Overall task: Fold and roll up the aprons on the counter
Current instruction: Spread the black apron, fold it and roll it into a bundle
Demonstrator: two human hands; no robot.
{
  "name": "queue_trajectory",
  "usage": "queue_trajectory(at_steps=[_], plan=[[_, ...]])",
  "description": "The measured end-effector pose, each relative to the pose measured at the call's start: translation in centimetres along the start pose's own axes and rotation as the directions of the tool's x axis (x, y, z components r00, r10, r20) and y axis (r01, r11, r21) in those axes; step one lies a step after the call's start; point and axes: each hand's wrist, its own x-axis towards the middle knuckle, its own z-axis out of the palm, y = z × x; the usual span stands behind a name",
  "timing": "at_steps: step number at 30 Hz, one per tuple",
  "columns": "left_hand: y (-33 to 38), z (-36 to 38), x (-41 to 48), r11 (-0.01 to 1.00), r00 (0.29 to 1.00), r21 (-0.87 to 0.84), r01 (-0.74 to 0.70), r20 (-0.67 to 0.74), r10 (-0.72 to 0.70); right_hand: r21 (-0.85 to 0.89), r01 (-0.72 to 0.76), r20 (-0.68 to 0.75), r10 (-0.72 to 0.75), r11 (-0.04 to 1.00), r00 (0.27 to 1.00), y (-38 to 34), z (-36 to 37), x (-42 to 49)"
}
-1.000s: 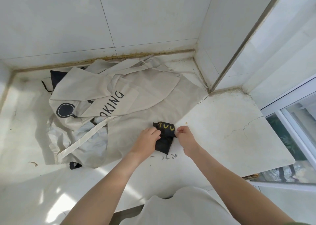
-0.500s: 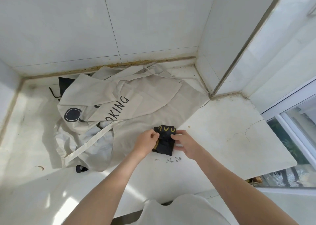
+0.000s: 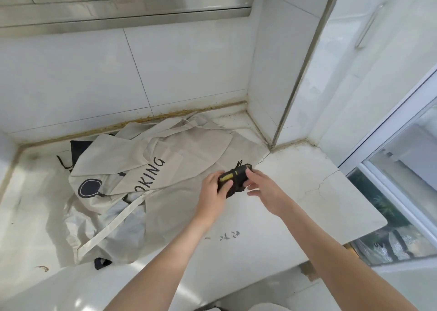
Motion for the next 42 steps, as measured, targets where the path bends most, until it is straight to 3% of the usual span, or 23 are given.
queue_trajectory(at_steps=[1,3,5,7,9,13,16,17,20,24,30,32,34,36,38,41,42], plan=[[0.6,0.0,0.4,0.983,0.996,-0.158,0.094,0.008,-0.094,-0.135,0.051,-0.028,-0.055,0.989,0.998,-0.4,-0.5,0.0],[2.2,0.7,0.5,0.868,0.954,-0.399,0.296,0.178,-0.243,-0.197,0.107,-0.026,-0.114,0.975,0.993,-1.1,-2.4,-0.7],[4.0,2.1,0.2,0.772,0.893,-0.478,0.419,0.369,-0.256,-0.101,0.146,0.001,-0.146,0.984,0.989,-1.8,-4.4,-2.3],[5.7,4.6,0.0,0.762,0.862,-0.469,0.446,0.452,-0.227,-0.032,0.175,-0.036,-0.176,0.984,0.984,-2.1,-7.0,-4.0],[7.8,7.7,-0.2,0.794,0.879,-0.432,0.429,0.403,-0.255,-0.054,0.210,-0.118,-0.215,0.976,0.969,-2.0,-9.4,-5.1],[13.0,15.6,-1.8,0.876,0.902,-0.216,0.432,0.085,-0.424,-0.233,0.213,-0.335,-0.284,0.949,0.898,-1.4,-14.4,-6.4],[15.5,18.9,-3.3,0.943,0.943,0.039,0.331,-0.018,-0.331,-0.299,0.270,-0.326,-0.364,0.915,0.873,-0.9,-18.4,-7.7],[16.2,20.0,-3.6,0.952,0.953,0.054,0.301,-0.026,-0.300,-0.329,0.279,-0.296,-0.379,0.902,0.877,-1.0,-20.2,-8.2],[17.6,21.8,-3.6,0.943,0.950,-0.116,0.311,0.010,-0.312,-0.370,0.276,-0.266,-0.386,0.887,0.883,-1.7,-23.4,-8.9],[20.5,23.0,-2.3,0.839,0.927,-0.395,0.375,0.136,-0.351,-0.042,0.254,-0.240,-0.257,0.966,0.936,-3.2,-25.1,-8.9],[24.7,22.6,1.7,0.671,0.941,-0.661,0.336,0.210,-0.265,0.181,0.338,-0.221,-0.297,0.924,0.929,-8.5,-25.5,-6.7],[25.3,22.3,3.3,0.676,0.950,-0.668,0.311,0.209,-0.230,0.164,0.350,-0.198,-0.316,0.922,0.928,-10.2,-25.7,-5.9],[26.9,21.7,5.7,0.776,0.958,-0.562,0.286,0.183,-0.221,-0.046,0.412,-0.187,-0.413,0.910,0.891,-12.5,-26.8,-4.9],[28.6,21.0,8.8,0.943,0.986,-0.296,0.155,0.099,-0.131,-0.437,0.462,-0.163,-0.573,0.772,0.803,-15.1,-28.8,-3.3],[30.1,19.5,10.9,0.998,0.997,-0.045,-0.043,0.061,0.045,-0.681,0.502,-0.034,-0.708,0.533,0.705,-17.5,-30.6,-2.9],[32.0,17.5,12.5,0.994,0.986,0.020,-0.105,0.129,0.102,-0.760,0.620,0.279,-0.766,0.192,0.579,-19.4,-31.2,-2.8],[31.8,16.9,11.7,0.996,0.981,-0.045,-0.079,0.176,0.086,-0.726,0.674,0.332,-0.790,0.135,0.516,-18.2,-30.9,-3.2]])
